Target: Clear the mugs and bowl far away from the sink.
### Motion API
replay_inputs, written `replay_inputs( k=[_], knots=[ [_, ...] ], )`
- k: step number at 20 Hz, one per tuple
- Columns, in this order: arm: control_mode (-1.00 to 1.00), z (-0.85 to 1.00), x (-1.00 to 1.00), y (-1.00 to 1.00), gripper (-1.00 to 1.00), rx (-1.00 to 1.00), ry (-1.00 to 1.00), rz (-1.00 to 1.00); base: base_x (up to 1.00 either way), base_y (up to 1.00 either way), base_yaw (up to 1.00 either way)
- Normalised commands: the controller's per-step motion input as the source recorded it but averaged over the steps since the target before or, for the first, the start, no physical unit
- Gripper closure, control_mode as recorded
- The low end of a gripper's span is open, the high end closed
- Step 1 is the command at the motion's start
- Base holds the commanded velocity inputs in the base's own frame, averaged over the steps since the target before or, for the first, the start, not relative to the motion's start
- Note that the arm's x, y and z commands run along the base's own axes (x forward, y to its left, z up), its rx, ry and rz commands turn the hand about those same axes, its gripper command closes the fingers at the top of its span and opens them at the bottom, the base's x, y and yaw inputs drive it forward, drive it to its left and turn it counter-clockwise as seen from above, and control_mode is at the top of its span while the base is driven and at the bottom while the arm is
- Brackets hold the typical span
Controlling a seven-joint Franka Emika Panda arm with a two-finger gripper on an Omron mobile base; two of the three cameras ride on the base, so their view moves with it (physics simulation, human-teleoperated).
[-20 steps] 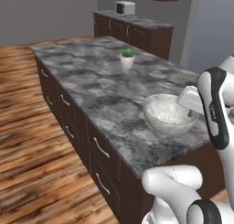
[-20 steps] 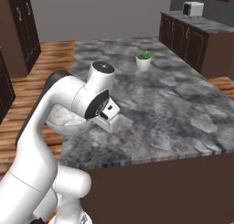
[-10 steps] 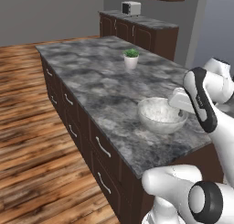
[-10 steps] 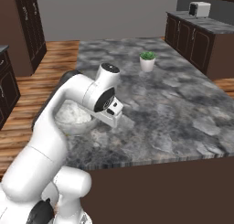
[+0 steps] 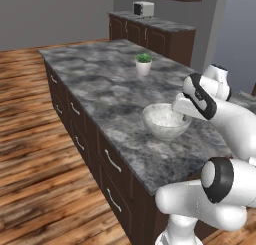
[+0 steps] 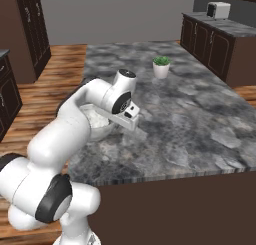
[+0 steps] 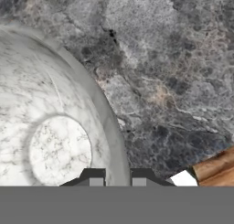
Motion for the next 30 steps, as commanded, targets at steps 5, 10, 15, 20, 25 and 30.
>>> replay_inputs(
  k=[5, 10, 15, 20, 25, 30],
  knots=[
    [-1.0, -0.5, 0.5, 0.0, 1.0, 0.0, -0.07, 0.0, 0.0, 0.0, 0.0],
    [-1.0, -0.5, 0.36, 0.0, 1.0, 0.0, -0.01, 0.0, 0.0, 0.0, 0.0],
    [-1.0, -0.47, 0.36, 0.0, 1.0, 0.0, 0.0, 0.0, 0.0, 0.0, 0.0],
    [-1.0, -0.49, 0.45, 0.0, 1.0, -0.01, 0.0, 0.0, 0.0, 0.0, 0.0],
    [-1.0, -0.55, 0.38, 0.0, 1.0, 0.0, 0.0, 0.0, 0.0, 0.0, 0.0],
    [-1.0, -0.55, 0.26, 0.01, 1.0, 0.0, 0.0, 0.0, 0.0, 0.0, 0.0]
  ],
)
